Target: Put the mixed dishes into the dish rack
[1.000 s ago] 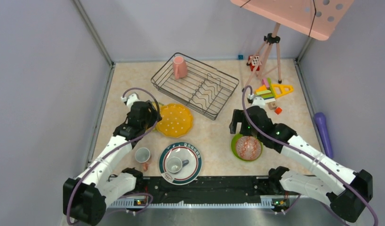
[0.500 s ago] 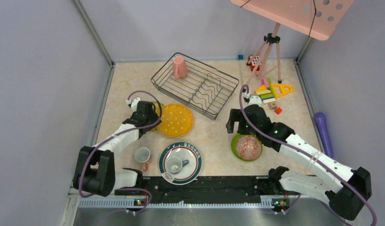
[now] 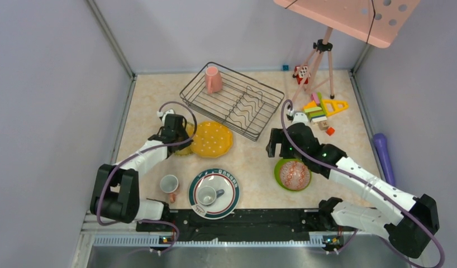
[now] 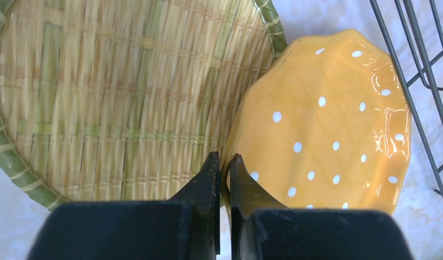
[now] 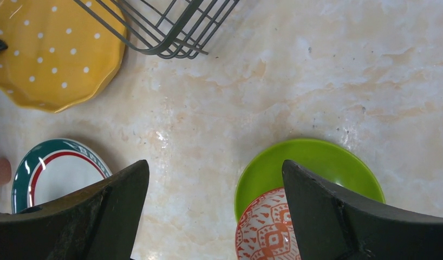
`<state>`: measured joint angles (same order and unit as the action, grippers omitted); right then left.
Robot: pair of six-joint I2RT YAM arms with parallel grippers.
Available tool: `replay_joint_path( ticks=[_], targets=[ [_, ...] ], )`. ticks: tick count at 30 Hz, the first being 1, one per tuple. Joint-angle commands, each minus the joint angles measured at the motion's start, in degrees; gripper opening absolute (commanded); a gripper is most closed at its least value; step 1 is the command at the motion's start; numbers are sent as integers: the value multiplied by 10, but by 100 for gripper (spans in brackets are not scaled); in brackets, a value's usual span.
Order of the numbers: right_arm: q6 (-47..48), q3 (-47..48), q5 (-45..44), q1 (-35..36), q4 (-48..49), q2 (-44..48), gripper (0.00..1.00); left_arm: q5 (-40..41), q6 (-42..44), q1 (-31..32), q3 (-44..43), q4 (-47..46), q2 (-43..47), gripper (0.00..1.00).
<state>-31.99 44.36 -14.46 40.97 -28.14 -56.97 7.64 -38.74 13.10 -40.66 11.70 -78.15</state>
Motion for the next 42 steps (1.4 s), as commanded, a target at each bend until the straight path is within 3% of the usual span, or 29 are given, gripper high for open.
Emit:
replay_joint_path(
  ticks=[1, 11, 20, 28, 33, 42],
  targets=[
    [8, 31, 18, -2, 33, -6, 91, 7, 30, -4, -27, 14, 27, 0],
    [16, 36, 81, -2, 76, -15, 90, 63, 54, -4, -75, 148, 121, 0],
    [23, 47, 110, -2, 97, -25, 89, 47, 71, -4, -116, 214, 213, 0],
    [15, 54, 142, -2, 137, -44, 88, 30, 61, -4, -108, 172, 303, 0],
    [0, 71, 182, -2, 161, -61, 88, 26, 61, -4, -141, 191, 329, 0],
    [-20, 108, 255, -20, 226, -83, 88, -150, 14, -4, -124, 72, 361, 0]
  ],
)
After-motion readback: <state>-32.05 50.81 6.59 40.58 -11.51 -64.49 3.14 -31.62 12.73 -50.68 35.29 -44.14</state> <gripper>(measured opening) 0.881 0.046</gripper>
